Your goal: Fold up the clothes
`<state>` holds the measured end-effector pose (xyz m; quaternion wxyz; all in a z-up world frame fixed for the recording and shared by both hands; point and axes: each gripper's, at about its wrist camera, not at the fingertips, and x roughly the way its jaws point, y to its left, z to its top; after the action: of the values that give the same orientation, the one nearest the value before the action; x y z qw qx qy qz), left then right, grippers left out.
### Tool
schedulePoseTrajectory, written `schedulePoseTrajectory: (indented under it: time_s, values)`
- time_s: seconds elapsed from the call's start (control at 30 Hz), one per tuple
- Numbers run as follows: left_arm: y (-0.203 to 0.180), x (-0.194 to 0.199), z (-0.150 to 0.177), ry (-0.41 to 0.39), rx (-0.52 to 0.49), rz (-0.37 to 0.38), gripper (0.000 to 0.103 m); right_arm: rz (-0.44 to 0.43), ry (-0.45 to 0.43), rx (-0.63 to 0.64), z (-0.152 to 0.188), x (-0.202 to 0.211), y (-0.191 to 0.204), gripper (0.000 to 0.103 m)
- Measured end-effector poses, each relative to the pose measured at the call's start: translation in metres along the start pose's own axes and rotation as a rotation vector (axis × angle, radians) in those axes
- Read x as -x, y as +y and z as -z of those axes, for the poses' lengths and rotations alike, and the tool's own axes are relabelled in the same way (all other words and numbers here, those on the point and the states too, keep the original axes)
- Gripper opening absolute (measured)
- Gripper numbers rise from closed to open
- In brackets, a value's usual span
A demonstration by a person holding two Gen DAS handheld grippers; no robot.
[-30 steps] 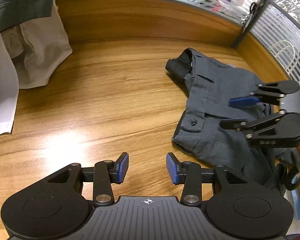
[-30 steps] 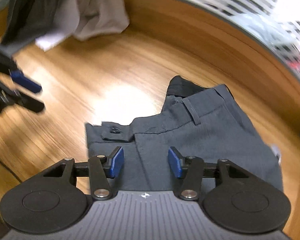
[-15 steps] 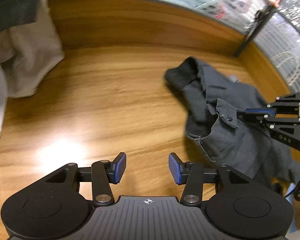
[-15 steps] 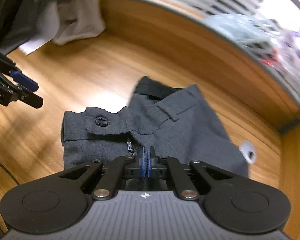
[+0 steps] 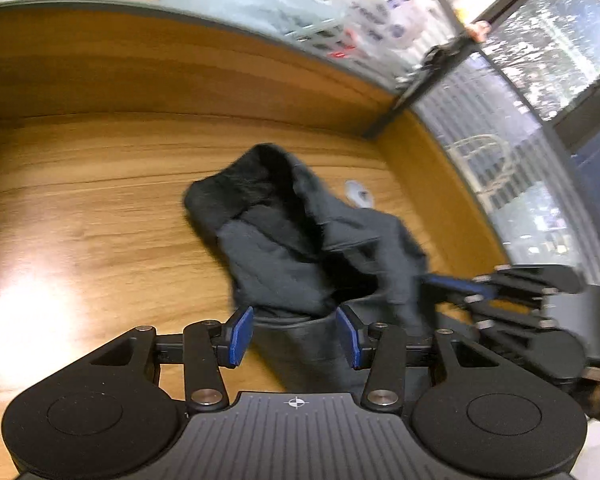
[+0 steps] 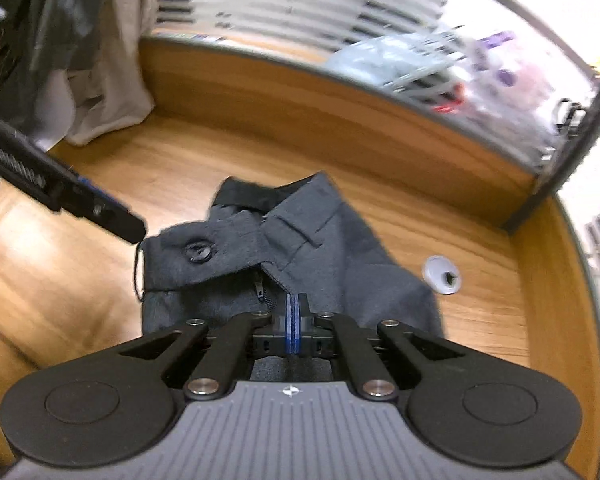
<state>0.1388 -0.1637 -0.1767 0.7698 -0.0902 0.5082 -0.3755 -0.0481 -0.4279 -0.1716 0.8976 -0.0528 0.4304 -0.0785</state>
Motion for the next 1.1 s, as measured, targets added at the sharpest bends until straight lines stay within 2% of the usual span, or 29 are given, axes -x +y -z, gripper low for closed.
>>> schedulePoseTrajectory:
  time_s: [0.1,0.23,0.33,0.4,0.47,0.53,0.57,0.6,0.7,1.0,1.1]
  values:
    - [0.013,-0.005,-0.005,-0.006,0.049,-0.052,0.048,0.069,-0.027,-0.044,-0.002,0.006,-0.016,0.001]
    - [0.021,-0.008,-0.009,-0.012,0.046,-0.093,0.048,0.190,-0.049,-0.100,-0.006,0.008,-0.050,0.001]
    - [0.022,-0.007,-0.009,-0.015,0.036,-0.096,0.048,0.309,-0.039,-0.162,-0.009,0.000,-0.080,0.001]
    - [0.022,-0.004,-0.007,-0.017,0.035,-0.097,0.048,0.349,-0.003,-0.232,-0.007,-0.011,-0.103,0.001]
    - [0.023,-0.003,-0.005,-0.016,0.041,-0.094,0.048,0.340,0.059,-0.301,-0.001,-0.025,-0.122,0.002]
    - [0.025,-0.001,-0.004,-0.012,0.048,-0.090,0.048,0.308,0.110,-0.358,0.004,-0.037,-0.137,0.010]
    - [0.025,0.000,-0.003,-0.011,0.050,-0.089,0.048,0.291,0.118,-0.374,0.006,-0.039,-0.140,0.020]
    - [0.024,0.000,-0.002,-0.011,0.050,-0.088,0.048,0.272,0.120,-0.388,0.007,-0.039,-0.141,0.024]
    - [0.023,0.001,-0.001,-0.016,0.048,-0.084,0.048,0.234,0.093,-0.378,0.007,-0.030,-0.133,0.031]
    - [0.017,-0.009,0.001,0.004,0.042,-0.088,0.048,0.052,0.000,-0.352,-0.015,0.014,-0.091,0.032]
    - [0.016,-0.011,0.003,0.011,0.039,-0.091,0.048,0.023,0.026,-0.302,-0.020,-0.001,-0.078,0.032]
